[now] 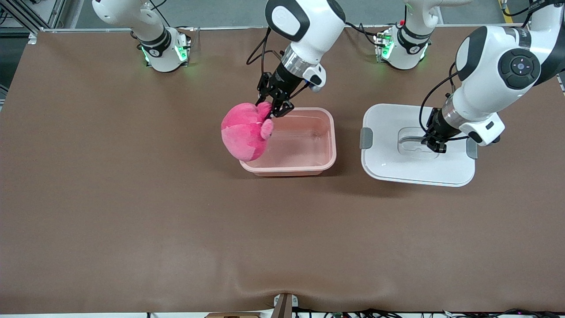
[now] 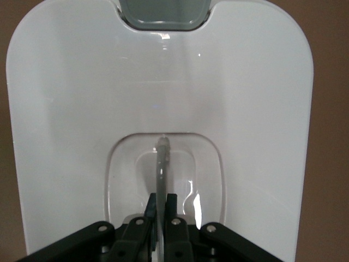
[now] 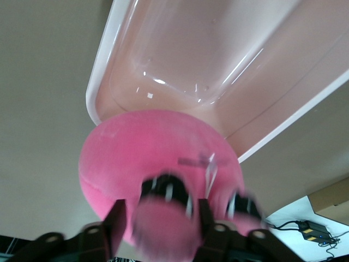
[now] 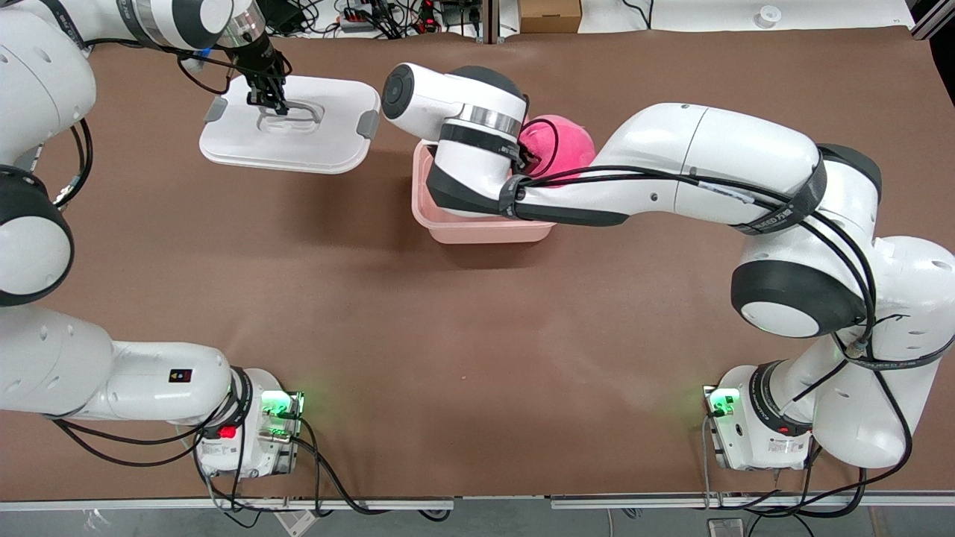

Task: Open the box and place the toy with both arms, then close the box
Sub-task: 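Lower the pink toy into the box and open the right gripper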

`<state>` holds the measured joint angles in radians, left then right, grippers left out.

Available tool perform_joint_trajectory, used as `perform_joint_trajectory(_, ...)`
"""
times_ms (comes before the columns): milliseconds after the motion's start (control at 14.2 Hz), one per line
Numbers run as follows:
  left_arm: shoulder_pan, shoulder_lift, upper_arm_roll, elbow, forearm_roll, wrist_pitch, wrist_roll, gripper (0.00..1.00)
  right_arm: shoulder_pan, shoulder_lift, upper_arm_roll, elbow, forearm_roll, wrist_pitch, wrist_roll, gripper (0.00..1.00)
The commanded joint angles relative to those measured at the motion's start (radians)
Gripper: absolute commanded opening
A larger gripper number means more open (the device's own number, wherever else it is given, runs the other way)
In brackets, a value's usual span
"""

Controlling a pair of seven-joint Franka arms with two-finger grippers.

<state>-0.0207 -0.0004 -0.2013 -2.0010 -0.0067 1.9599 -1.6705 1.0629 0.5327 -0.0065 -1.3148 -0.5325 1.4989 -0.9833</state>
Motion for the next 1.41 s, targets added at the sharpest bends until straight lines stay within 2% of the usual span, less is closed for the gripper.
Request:
perform_joint_trajectory(0,0.018,-0.035,-0.007,-0.027,-0.019,0.011,0.034,0.0,0.008,0.013,-0.009,0.061,0.014,-0.017,0.041,1.0)
perform_joint_trajectory(352,0.033,-0.033,-0.007,-0.027,-0.022,0.011,0.046,0.0,-0.014,-0.003,-0.012,0.071,0.025,-0.022,0.124,1.0)
perform_joint_trajectory(703,0.034,-0.032,-0.007,-0.025,-0.033,0.011,0.048,0.0,-0.135,-0.033,-0.018,0.071,0.084,-0.014,0.213,1.0)
perform_joint_trajectory(1055,0.03,-0.032,-0.009,-0.025,-0.033,0.011,0.048,0.0,-0.352,-0.092,-0.018,0.069,0.21,-0.015,0.251,1.0)
perform_joint_trajectory(1336,0.021,-0.032,-0.039,-0.024,-0.056,0.011,0.029,0.0,-0.503,-0.121,-0.018,0.068,0.246,-0.012,0.304,1.0)
